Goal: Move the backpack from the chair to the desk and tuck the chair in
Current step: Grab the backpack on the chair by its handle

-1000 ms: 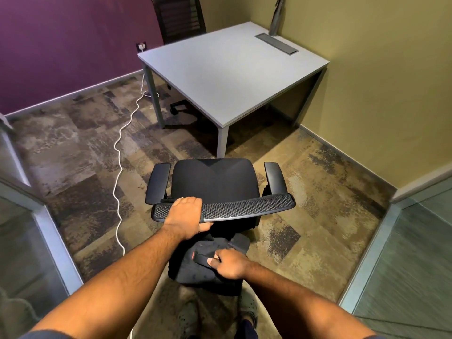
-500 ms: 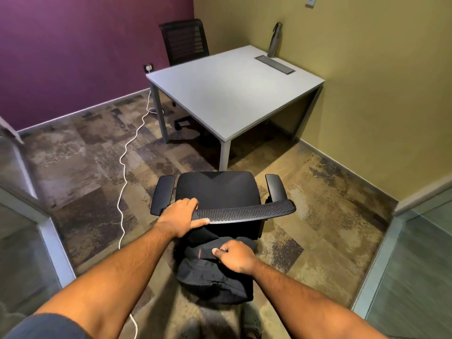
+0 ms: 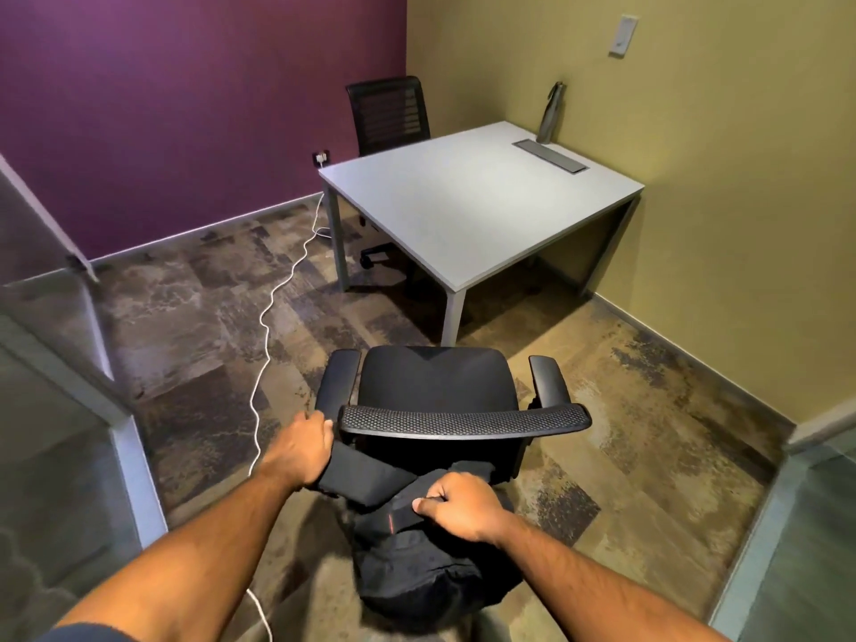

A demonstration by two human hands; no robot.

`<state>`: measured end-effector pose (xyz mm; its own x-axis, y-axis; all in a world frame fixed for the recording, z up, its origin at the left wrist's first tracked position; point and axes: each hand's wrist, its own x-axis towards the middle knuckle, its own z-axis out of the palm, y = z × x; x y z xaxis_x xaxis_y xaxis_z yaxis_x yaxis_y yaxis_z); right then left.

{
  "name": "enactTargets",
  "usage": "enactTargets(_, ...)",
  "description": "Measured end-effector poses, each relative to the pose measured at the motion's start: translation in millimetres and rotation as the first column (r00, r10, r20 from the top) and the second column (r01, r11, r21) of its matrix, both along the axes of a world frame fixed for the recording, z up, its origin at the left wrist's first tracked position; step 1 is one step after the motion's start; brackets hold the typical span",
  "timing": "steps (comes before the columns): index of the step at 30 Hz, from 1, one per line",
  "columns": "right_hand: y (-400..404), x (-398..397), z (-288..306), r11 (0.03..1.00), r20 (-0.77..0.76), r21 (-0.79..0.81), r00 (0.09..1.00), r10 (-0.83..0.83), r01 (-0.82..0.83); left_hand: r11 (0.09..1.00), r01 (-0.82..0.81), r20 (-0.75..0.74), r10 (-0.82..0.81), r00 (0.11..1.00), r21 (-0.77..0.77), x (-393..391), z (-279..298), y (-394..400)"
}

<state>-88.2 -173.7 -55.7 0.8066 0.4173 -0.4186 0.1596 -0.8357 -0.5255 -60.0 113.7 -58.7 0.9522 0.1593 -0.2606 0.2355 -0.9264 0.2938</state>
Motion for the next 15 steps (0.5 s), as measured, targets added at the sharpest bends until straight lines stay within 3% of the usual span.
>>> enactTargets(5, 1.7, -13.1, -11.7, 0.998, -0.014, -0.019, 0.998, 0.059, -0.059, 0.992, -0.11, -0.108, 0.102, 0.989, -0.067, -34.2, -33.7, -2.0)
enactTargets(11, 6.1, -22.2, -20.8, 0.998, -0.03, -0.003, 0.998, 0.062, -0.063, 0.963, 0.057, -0.201, -0.112, 0.973, -0.262, -51.4, -45.0, -25.9)
enactTargets(15, 9.5, -25.3, -21.6, 0.999, -0.035, 0.006, 0.999, 0.032, -0.032, 0.923, 0.19, -0.124, -0.243, 0.962, -0.334, -58.7, -36.1, -48.8)
